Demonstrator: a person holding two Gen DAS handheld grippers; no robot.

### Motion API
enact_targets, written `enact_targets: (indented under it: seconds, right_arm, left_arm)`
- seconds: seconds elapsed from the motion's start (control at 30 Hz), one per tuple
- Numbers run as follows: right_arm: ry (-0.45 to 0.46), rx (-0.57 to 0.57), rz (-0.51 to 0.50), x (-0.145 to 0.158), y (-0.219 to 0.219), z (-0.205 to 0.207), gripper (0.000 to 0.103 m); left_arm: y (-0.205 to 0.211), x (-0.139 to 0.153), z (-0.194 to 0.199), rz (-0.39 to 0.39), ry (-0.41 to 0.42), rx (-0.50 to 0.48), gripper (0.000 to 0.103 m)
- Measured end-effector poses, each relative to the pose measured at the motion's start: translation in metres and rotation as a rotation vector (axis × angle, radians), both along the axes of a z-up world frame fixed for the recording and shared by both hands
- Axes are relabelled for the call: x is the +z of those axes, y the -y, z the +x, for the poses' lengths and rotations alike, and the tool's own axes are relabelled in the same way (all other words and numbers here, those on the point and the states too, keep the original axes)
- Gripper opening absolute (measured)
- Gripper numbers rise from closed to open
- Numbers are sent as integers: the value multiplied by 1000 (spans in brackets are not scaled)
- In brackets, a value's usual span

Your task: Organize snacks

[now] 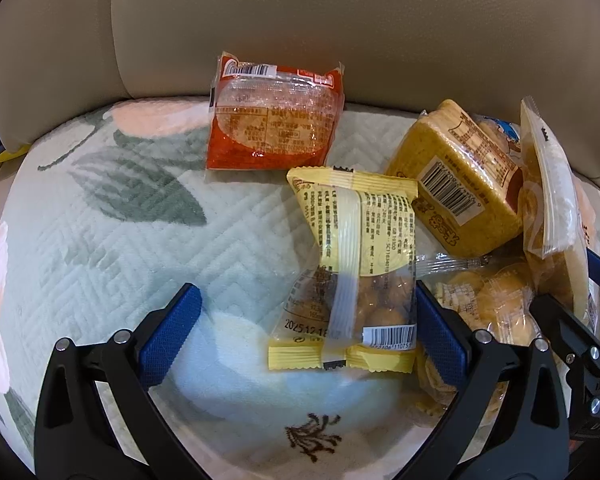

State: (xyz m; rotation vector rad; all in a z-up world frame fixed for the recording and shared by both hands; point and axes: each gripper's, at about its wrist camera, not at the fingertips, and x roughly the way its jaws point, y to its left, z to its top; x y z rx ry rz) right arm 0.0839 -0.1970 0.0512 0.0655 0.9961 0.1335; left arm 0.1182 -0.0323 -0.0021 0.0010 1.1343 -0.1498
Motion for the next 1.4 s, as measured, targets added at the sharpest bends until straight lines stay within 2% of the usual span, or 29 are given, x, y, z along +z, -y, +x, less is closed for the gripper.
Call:
enact_targets:
  seconds: [0.37, 0.47, 0.57, 0.63, 0.8, 0.87, 1.03, 1.1, 1.2, 1.27, 1.3, 1.33, 1.37, 1.4]
  right_arm:
    - [8, 5, -1, 1, -1, 0, 98]
    - [-28, 32, 4, 4, -1, 5, 98]
    - [-13, 84, 94, 14, 12, 7, 98]
    - [-20, 104, 107, 17, 19, 9, 98]
    - [-2, 167, 22, 14, 17, 10, 98]
    - [-22, 178, 19, 5, 16, 13, 98]
    - [12, 154, 24, 2, 11, 11, 98]
    - [34, 146, 34, 6, 8, 10, 94]
    - [50, 164, 78, 11, 1, 10, 79]
    - [66, 167, 62, 16, -7, 9, 68]
    - [69, 168, 57, 18, -9, 9, 66]
    - [79, 164, 59, 20, -12, 8, 62]
    - [83, 160, 68, 22, -13, 8, 57]
    - [90, 155, 75, 24, -16, 7, 55]
  left_arm:
    - [-1, 4, 5, 0, -3, -1, 100]
    - [-1, 4, 4, 1, -3, 0, 100]
    - [-3, 5, 8, 2, -5, -1, 100]
    - [-3, 4, 11, 2, -8, -1, 100]
    - [-7, 9, 15, 3, -4, -2, 100]
    - [-7, 8, 17, 2, -4, -3, 100]
    - [-7, 9, 17, 5, -2, -3, 100]
    - [-7, 8, 18, 6, -5, -8, 100]
    - [-6, 9, 21, 8, -10, -31, 100]
    - [-6, 9, 25, 13, -13, -63, 100]
    - [-6, 10, 27, 15, -14, -77, 96]
    - [-5, 12, 29, 29, -7, -94, 77]
    - [-3, 15, 28, 50, 10, -112, 66]
    - [0, 21, 26, 37, 34, -142, 49]
